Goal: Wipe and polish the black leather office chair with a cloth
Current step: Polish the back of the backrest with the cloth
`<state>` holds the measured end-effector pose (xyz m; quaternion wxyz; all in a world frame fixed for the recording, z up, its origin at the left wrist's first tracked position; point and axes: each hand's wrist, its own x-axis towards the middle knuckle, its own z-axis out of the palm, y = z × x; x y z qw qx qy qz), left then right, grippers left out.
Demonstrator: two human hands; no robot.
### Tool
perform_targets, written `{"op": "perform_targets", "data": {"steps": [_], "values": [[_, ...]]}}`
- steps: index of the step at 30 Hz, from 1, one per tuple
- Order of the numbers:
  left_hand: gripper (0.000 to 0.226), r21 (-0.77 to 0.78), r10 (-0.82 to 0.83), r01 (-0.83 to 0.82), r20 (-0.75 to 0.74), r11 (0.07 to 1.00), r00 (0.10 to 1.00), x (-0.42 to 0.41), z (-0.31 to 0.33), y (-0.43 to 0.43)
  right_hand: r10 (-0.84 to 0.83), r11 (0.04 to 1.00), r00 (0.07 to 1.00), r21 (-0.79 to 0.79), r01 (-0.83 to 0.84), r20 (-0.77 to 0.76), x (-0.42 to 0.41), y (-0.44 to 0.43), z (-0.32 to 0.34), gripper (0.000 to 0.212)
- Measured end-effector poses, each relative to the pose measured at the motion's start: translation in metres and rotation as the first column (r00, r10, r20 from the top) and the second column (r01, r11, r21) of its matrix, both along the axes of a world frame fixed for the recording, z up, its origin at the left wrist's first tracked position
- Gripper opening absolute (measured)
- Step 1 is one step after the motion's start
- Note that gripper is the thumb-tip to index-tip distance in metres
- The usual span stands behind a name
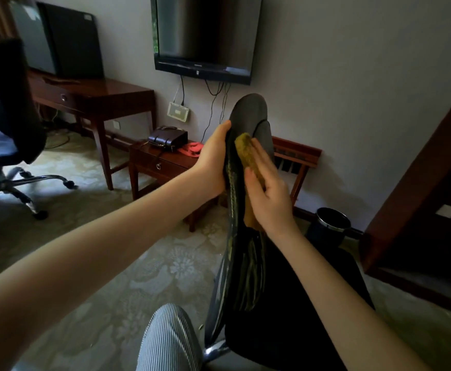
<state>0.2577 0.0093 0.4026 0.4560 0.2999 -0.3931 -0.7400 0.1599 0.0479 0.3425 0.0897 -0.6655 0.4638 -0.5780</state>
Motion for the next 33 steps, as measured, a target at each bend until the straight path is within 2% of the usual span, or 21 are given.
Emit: {"op": "perform_targets", "data": {"steps": [2,5,8,11,16,18,21,24,28,33], "values": [[0.037,-0.023,-0.009,0.008,-0.019,1.000,1.000,0.000,-0.002,0.002,0.012,0.999,1.000,0.036,-0.013,0.011,-0.002,-0.008,0.018,0.041],[0.037,-0.039,0.023,-0.023,-0.006,0.999,1.000,0.001,-0.001,0.007,-0.012,1.000,0.999,-0.025,0.011,-0.030,0.002,-0.009,0.018,0.041],[0.036,-0.010,0.028,-0.028,0.009,1.000,1.000,0.001,0.003,0.011,-0.060,0.992,0.998,-0.114,0.058,-0.017,0.006,0.002,-0.014,0.043],[0.036,0.004,0.046,-0.046,-0.038,0.999,0.998,0.002,0.003,0.012,-0.126,0.974,0.988,-0.198,0.107,-0.086,0.007,0.012,-0.043,0.045],[0.032,-0.002,0.012,-0.012,-0.043,1.000,0.999,0.000,0.001,0.017,-0.209,0.972,0.959,-0.147,0.183,-0.191,-0.001,0.033,-0.084,0.044],[0.033,-0.003,0.005,-0.005,-0.029,1.000,1.000,-0.001,0.001,0.018,-0.193,0.974,0.967,-0.148,0.169,-0.168,-0.007,0.037,-0.077,0.043],[0.036,-0.020,-0.002,0.002,0.000,1.000,1.000,-0.001,0.000,0.012,-0.173,0.962,0.978,-0.232,0.144,-0.113,-0.004,0.030,-0.031,0.044],[0.043,-0.008,-0.029,0.030,0.012,1.000,0.999,0.000,-0.003,0.006,-0.185,0.948,0.958,-0.295,0.116,-0.217,0.008,0.016,0.001,0.044],[0.043,0.047,-0.032,0.030,0.030,0.998,0.999,-0.001,-0.004,0.004,-0.258,0.921,0.933,-0.356,0.159,-0.251,0.008,0.012,-0.010,0.042],[0.045,0.018,-0.035,0.036,-0.069,0.999,0.997,-0.001,-0.001,0.006,-0.293,0.902,0.927,-0.389,0.188,-0.233,0.003,0.018,-0.045,0.043]]}}
